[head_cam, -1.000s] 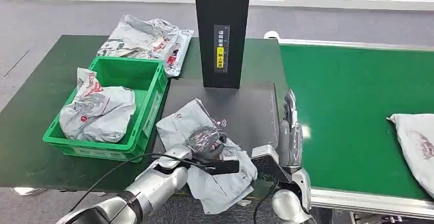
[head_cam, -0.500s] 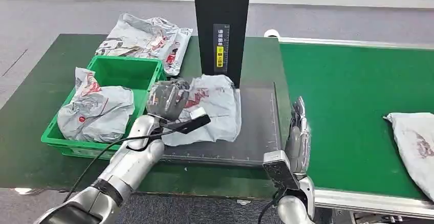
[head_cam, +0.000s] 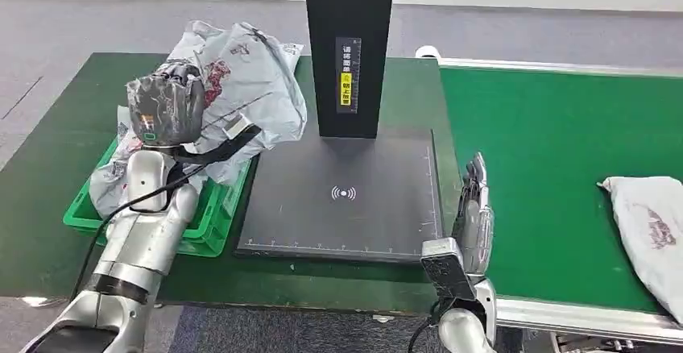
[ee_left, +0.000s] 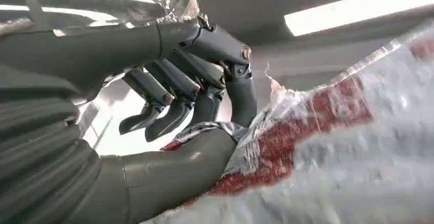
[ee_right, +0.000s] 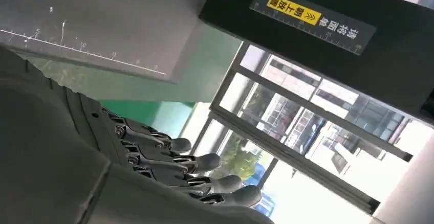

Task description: Moved the parcel from conveyor to table for the left to box.

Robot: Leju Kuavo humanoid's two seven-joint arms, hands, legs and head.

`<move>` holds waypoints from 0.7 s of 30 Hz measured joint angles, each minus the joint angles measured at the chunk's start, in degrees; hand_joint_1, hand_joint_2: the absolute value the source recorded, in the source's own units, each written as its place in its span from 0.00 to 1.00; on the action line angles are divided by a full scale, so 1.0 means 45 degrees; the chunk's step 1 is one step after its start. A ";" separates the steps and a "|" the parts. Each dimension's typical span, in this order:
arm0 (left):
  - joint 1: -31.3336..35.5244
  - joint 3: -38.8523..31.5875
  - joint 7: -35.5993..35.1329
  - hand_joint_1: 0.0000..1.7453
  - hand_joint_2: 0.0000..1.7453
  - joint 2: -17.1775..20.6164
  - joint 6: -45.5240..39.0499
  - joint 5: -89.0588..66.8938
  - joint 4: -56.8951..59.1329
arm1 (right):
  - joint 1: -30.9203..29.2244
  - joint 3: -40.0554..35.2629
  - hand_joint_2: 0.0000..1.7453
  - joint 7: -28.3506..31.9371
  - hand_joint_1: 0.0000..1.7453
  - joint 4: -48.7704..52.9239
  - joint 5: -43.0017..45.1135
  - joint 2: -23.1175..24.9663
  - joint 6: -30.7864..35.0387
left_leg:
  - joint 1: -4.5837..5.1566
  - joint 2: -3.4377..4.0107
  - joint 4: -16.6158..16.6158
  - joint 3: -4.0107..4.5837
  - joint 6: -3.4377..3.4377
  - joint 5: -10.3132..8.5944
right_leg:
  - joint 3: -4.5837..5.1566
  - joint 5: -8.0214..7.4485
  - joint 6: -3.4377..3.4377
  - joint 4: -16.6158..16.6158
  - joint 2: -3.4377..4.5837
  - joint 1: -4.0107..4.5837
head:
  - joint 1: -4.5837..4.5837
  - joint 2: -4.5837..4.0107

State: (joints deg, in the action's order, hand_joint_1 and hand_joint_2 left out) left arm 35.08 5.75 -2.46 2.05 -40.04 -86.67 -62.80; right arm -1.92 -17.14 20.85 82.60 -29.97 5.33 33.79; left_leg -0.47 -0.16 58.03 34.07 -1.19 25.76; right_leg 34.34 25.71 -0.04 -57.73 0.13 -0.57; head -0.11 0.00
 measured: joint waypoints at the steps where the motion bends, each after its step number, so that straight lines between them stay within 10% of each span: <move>1: -0.0005 -0.0165 -0.0457 1.00 1.00 0.0172 0.0000 -0.0322 0.0044 | 0.0001 0.0000 0.00 0.0000 0.00 0.0000 0.0014 0.0000 0.0000 | 0.0001 0.0010 0.0000 -0.0001 -0.0005 0.0004 | 0.0006 -0.0001 0.0000 0.0000 0.0006 -0.0001 | 0.0014 0.0000; 21: 0.0035 -0.1473 -0.2266 1.00 1.00 0.1861 0.0000 -0.0494 0.2701 | 0.0080 0.0000 0.00 0.0005 0.00 0.0000 0.0180 -0.0073 0.0044 | -0.0012 0.0044 -0.0001 0.0005 -0.0029 -0.0003 | 0.0033 -0.0016 0.0035 0.0000 0.0033 0.0036 | 0.0015 0.0000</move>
State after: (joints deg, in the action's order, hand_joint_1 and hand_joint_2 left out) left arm 35.24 -0.87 -12.65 10.43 -40.04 -88.89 -50.64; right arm -1.56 -17.14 20.87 82.60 -29.16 5.01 33.99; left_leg -0.52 0.04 58.02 34.09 -1.32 25.74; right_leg 34.49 25.64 0.12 -57.73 0.28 -0.41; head -0.04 0.00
